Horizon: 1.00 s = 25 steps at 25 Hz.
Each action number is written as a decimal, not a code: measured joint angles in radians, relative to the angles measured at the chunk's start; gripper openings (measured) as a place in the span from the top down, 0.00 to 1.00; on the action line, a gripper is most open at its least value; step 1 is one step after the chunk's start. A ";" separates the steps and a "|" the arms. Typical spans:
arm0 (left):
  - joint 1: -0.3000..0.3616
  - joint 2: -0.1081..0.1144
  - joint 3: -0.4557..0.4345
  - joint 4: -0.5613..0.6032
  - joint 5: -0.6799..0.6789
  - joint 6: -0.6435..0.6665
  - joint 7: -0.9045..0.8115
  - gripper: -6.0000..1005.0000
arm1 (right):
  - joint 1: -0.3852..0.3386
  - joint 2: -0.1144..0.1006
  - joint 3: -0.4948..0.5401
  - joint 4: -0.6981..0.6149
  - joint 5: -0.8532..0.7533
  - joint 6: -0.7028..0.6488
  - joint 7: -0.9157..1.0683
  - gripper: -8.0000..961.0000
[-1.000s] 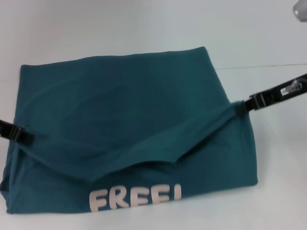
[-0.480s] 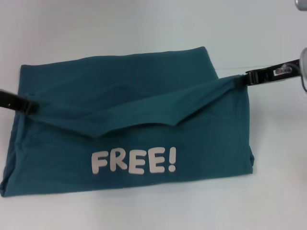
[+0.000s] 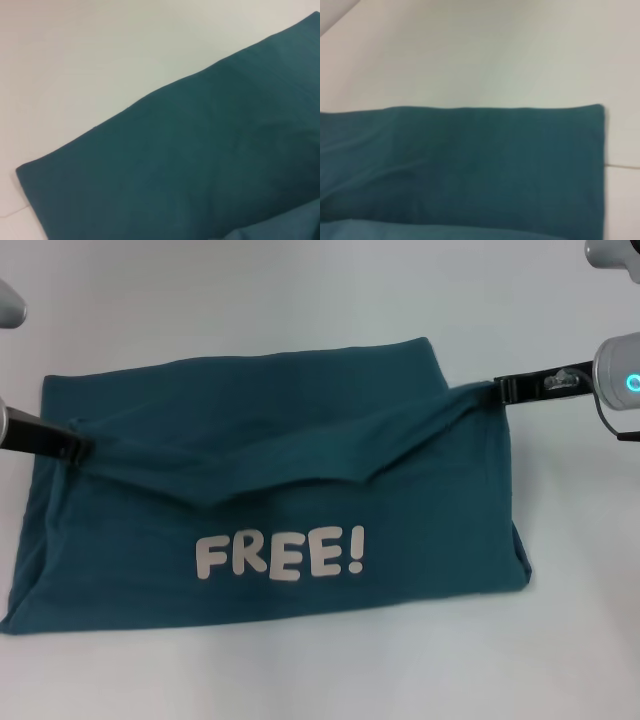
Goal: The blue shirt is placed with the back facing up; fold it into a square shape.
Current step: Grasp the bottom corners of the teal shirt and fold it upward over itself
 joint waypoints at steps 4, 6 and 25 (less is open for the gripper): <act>0.008 0.002 0.000 -0.027 0.000 -0.054 0.006 0.95 | -0.007 0.007 -0.008 0.020 0.002 0.068 -0.023 0.94; 0.011 0.001 0.000 -0.042 0.001 -0.078 0.012 0.95 | -0.006 0.010 -0.015 0.044 0.002 0.109 -0.029 0.94; 0.003 -0.020 0.014 -0.129 0.001 -0.183 0.042 0.95 | 0.009 0.011 -0.089 0.159 0.001 0.269 -0.033 0.94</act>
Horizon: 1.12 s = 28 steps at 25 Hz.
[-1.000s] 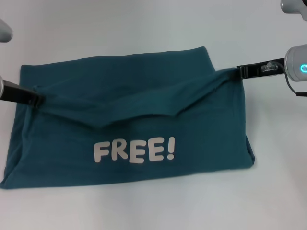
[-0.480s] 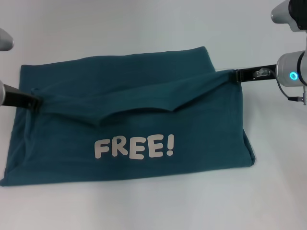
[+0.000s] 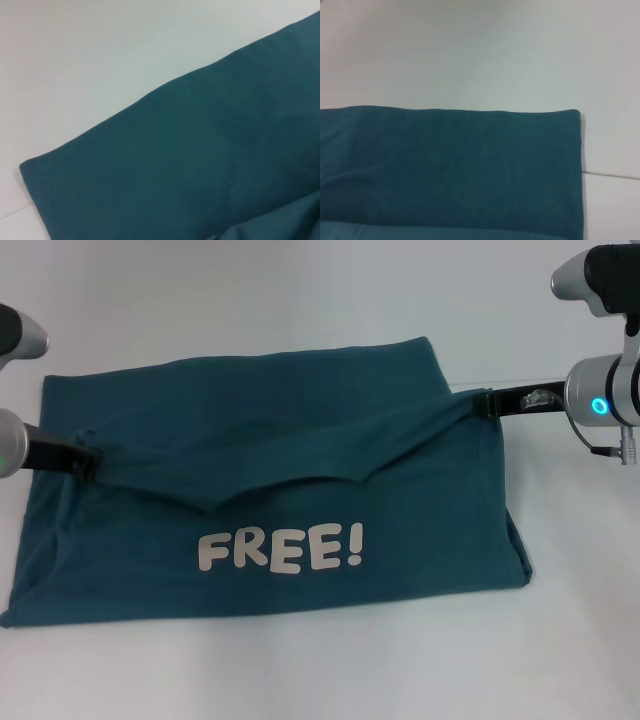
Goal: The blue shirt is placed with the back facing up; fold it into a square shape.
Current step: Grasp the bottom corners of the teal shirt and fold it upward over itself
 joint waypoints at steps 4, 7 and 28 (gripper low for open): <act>0.000 0.000 0.000 -0.001 0.000 -0.004 0.000 0.95 | 0.000 0.000 -0.007 0.004 0.000 0.016 0.001 0.94; -0.001 -0.001 -0.007 -0.001 -0.002 -0.006 -0.007 0.93 | 0.000 0.000 -0.009 0.010 0.000 0.031 0.009 0.92; 0.004 0.003 -0.042 0.001 -0.016 -0.016 -0.049 0.47 | 0.003 0.000 -0.009 0.022 0.006 0.044 0.014 0.32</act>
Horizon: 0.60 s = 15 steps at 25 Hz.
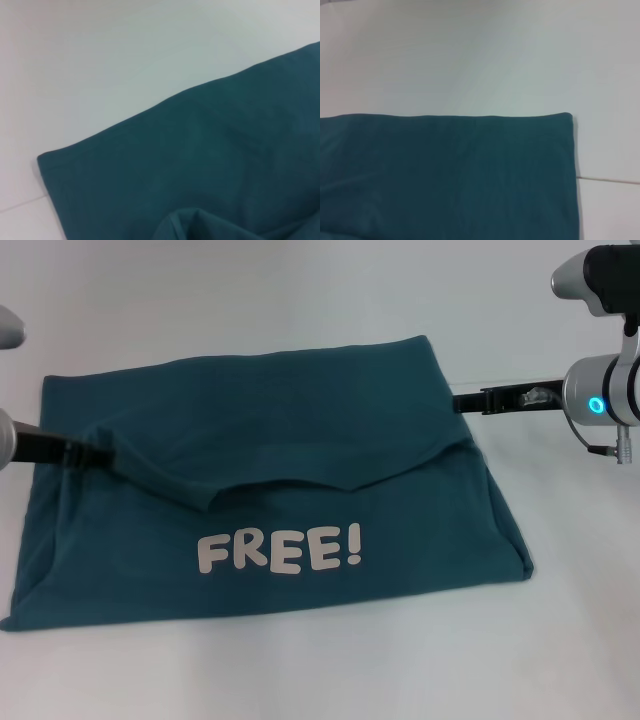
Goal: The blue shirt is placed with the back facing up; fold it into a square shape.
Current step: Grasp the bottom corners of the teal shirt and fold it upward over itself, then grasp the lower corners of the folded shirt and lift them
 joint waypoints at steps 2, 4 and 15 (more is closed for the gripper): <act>0.000 0.004 -0.007 0.000 -0.003 0.005 -0.002 0.39 | 0.000 0.000 0.000 0.000 0.000 -0.005 -0.002 0.28; 0.002 0.008 -0.022 0.009 -0.009 0.029 -0.003 0.29 | 0.000 0.000 0.000 -0.004 0.000 -0.016 -0.006 0.24; 0.035 0.087 -0.157 0.111 0.004 0.541 -0.198 0.06 | 0.010 0.000 -0.051 -0.100 -0.029 -0.134 -0.007 0.03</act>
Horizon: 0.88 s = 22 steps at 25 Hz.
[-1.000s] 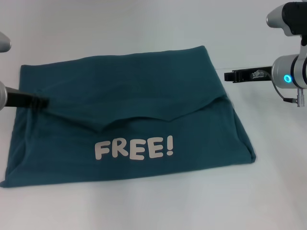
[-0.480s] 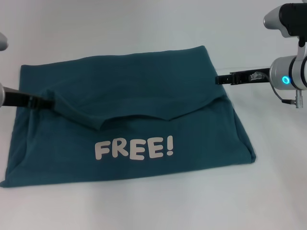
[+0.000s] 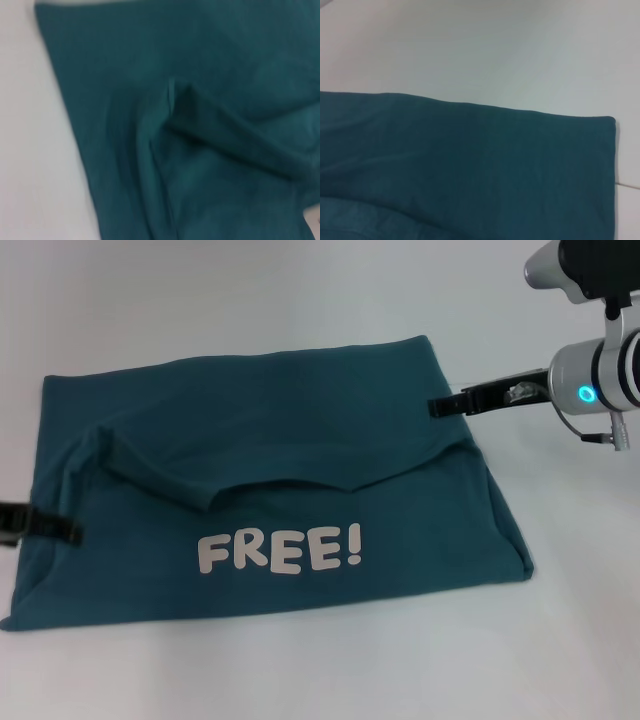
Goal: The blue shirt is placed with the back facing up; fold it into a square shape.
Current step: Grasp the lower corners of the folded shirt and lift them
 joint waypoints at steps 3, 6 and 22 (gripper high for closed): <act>0.042 -0.003 -0.012 0.068 0.000 0.074 -0.039 0.06 | 0.007 0.001 -0.002 -0.004 -0.011 -0.017 0.001 0.03; 0.061 0.002 -0.044 0.083 -0.002 0.118 -0.058 0.06 | 0.011 0.000 -0.004 -0.010 -0.012 -0.037 -0.004 0.03; 0.039 0.029 -0.181 -0.083 0.007 0.091 -0.116 0.10 | -0.003 -0.002 -0.068 -0.028 -0.020 -0.054 -0.010 0.03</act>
